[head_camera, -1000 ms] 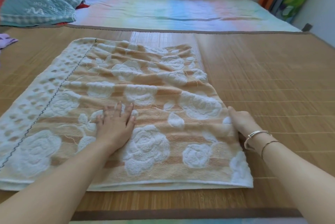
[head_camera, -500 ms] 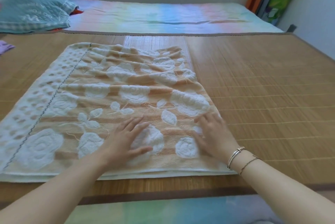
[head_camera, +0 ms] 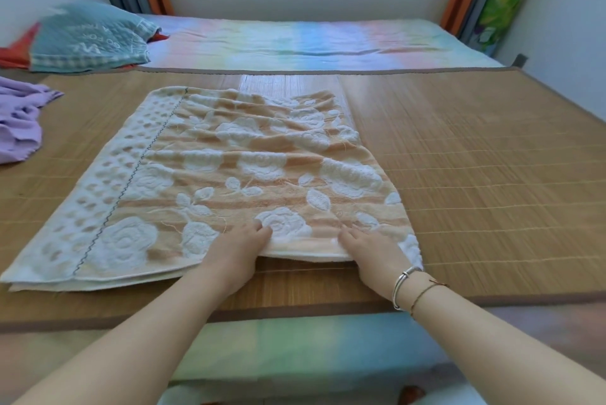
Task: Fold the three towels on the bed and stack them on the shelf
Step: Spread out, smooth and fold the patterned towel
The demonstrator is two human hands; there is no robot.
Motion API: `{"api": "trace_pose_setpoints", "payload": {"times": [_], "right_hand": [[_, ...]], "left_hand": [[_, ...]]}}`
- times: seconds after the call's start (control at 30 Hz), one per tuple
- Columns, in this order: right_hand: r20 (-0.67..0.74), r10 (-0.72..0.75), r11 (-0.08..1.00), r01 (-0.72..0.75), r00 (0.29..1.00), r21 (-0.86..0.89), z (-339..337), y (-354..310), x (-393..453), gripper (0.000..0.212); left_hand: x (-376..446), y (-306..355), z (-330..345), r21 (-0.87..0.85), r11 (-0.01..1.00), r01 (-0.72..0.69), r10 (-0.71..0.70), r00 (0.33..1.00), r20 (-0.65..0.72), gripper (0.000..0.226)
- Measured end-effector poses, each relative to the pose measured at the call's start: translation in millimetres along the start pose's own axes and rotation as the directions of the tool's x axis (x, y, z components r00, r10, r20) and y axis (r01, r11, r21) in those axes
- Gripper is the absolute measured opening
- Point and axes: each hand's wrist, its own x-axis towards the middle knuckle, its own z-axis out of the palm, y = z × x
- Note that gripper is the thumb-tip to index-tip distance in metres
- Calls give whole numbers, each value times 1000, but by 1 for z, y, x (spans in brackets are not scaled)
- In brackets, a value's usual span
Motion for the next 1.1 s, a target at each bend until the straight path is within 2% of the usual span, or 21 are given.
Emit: {"api": "trace_pose_setpoints", "payload": {"times": [0.07, 0.17, 0.27, 0.33, 0.43, 0.57, 0.63, 0.7, 0.73, 0.8, 0.87, 0.97, 1.03, 1.1], "right_hand": [[-77, 78, 993, -71, 994, 94, -9, 1, -1, 36], [-19, 70, 977, -64, 997, 204, -24, 7, -5, 12], [188, 59, 933, -121, 980, 340, -33, 11, -13, 24], [271, 55, 895, -168, 961, 413, -33, 13, -16, 23], [297, 35, 832, -193, 954, 521, -28, 20, -17, 13], [368, 6, 760, -244, 930, 603, -28, 30, -10, 35], [292, 46, 684, -243, 955, 688, -29, 34, 0, 35], [67, 199, 717, -192, 978, 670, -27, 45, 16, 29], [-58, 291, 753, -191, 955, 630, -25, 54, 29, 25], [-210, 441, 756, -235, 873, 611, -19, 68, 47, 15], [-198, 581, 652, -306, 789, 693, -12, 86, 71, 18], [-1, 743, 364, -402, 670, 841, -8, 110, 105, 26], [147, 735, 184, -404, 662, 896, -8, 122, 128, 26], [312, 628, 71, -451, 713, 890, -11, 127, 144, 20]], "left_hand": [[1, -2, -7, -4, 1000, 26, -26, 1000, -12, 20], [-3, -13, -12, -108, 994, 11, -1, 996, 90, 9], [-14, -19, -16, -380, 918, 109, 20, 947, 321, 13], [-21, -19, -19, -492, 858, 149, 72, 913, 402, 19], [-23, -18, -16, -516, 842, 159, 66, 917, 392, 35], [-11, -18, -18, -548, 817, 180, 2, 949, 315, 62], [4, -20, -19, -544, 818, 189, -82, 973, 215, 56], [26, -22, -17, -491, 852, 184, -171, 983, 71, 34], [41, -24, -14, -460, 869, 182, -201, 980, 8, 29], [63, -27, -5, -414, 884, 217, -256, 966, -39, 42], [87, -35, 5, -373, 878, 299, -334, 942, -31, 55], [120, -54, 20, -345, 848, 402, -442, 896, -43, 63], [136, -65, 25, -382, 809, 446, -494, 869, -30, 65], [146, -72, 28, -423, 776, 468, -514, 858, 6, 67]]}}
